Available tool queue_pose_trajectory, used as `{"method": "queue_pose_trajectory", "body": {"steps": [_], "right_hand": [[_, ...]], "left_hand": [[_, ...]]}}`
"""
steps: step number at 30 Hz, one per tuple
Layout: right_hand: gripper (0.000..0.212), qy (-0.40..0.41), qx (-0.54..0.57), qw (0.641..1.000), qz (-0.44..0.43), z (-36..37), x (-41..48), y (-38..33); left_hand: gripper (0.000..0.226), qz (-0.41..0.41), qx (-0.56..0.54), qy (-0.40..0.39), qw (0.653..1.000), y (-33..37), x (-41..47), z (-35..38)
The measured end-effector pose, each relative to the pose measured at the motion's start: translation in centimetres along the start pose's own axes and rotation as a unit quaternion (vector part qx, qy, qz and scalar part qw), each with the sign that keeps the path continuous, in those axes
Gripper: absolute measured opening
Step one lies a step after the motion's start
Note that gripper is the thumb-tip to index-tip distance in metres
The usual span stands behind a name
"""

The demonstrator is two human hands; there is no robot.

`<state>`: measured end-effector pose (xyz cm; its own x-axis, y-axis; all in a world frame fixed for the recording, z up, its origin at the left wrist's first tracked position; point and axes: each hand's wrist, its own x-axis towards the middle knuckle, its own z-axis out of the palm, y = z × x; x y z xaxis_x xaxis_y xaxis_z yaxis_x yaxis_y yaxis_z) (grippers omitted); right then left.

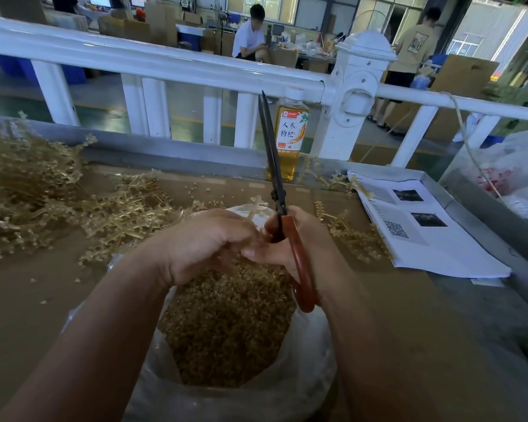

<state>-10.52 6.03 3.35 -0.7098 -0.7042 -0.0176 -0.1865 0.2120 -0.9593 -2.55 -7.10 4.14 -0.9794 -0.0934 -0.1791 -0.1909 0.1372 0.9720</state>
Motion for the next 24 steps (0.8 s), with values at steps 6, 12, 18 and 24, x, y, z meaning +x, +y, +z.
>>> {"method": "queue_pose_trajectory", "body": {"steps": [6, 12, 18, 24], "right_hand": [[0.03, 0.025, 0.049, 0.998, -0.043, -0.5, -0.5, 0.3], [0.026, 0.082, 0.104, 0.991, -0.037, -0.4, -0.1, 0.6], [0.03, 0.084, 0.083, 0.992, -0.034, -0.5, -0.2, 0.4], [0.029, 0.089, 0.029, 0.994, -0.059, -0.1, -0.2, 0.1]], "left_hand": [[0.005, 0.043, -0.086, 0.011, 0.995, -0.2, -0.2, -0.9], [0.01, 0.12, -0.068, 0.064, 0.988, 0.1, 0.2, 0.4], [0.031, 0.119, -0.078, 0.109, 0.984, 0.3, 0.4, 0.6], [0.015, 0.09, -0.097, 0.042, 0.99, 0.2, 0.2, 0.6]]}}
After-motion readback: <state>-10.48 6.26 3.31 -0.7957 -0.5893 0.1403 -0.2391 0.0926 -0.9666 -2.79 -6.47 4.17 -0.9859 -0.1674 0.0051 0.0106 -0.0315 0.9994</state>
